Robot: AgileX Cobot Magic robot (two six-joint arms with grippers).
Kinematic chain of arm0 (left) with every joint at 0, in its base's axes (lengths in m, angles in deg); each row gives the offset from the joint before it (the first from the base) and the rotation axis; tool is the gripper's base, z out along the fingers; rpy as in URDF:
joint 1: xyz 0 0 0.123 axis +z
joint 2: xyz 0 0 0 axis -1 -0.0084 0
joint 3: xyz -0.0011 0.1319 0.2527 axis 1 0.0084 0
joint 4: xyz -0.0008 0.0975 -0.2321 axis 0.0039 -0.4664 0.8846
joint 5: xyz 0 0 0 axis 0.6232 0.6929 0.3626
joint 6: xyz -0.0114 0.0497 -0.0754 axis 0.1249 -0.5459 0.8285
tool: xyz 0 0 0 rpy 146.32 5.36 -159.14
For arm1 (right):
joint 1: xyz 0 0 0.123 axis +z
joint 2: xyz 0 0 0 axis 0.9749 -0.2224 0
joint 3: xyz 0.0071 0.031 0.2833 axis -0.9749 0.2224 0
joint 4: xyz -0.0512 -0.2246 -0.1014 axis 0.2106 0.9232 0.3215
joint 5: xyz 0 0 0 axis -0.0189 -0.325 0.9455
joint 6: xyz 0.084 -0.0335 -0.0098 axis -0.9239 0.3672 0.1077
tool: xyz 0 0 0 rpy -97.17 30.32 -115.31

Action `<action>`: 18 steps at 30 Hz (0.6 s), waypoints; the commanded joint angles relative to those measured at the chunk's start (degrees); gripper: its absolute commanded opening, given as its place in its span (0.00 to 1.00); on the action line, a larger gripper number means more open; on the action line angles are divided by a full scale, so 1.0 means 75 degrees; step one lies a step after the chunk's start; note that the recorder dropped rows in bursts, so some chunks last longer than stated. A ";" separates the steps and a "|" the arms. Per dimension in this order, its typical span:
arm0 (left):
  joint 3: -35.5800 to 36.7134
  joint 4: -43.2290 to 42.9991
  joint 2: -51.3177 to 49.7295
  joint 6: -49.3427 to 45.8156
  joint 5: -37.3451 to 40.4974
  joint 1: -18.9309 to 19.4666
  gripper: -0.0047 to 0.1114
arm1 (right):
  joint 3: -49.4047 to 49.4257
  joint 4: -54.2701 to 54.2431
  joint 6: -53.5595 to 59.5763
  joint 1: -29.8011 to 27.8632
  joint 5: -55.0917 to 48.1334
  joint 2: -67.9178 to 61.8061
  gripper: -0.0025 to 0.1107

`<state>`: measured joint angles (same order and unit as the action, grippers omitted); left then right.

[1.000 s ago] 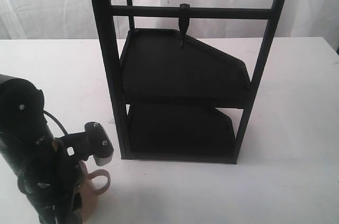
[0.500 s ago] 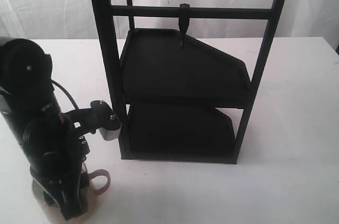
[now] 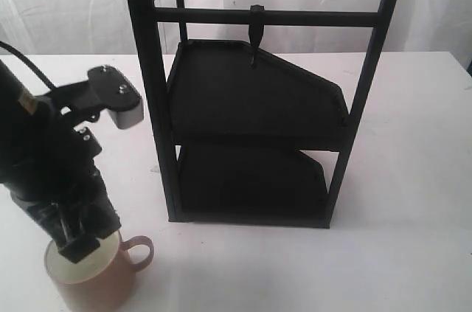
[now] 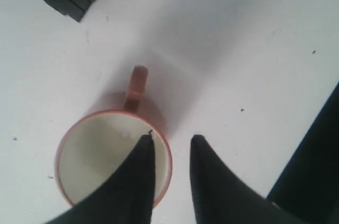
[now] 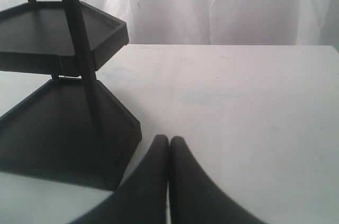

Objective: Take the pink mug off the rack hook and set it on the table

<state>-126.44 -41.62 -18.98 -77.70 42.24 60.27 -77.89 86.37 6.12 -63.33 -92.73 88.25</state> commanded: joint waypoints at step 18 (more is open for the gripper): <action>0.0949 0.0948 0.3321 -0.0111 -0.2921 -0.0009 0.04 | 0.0035 0.0024 0.0013 -0.0028 0.0040 0.0050 0.02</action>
<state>-123.17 -35.50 2.72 -78.78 24.63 60.27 -77.89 86.37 6.12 -63.33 -92.73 88.25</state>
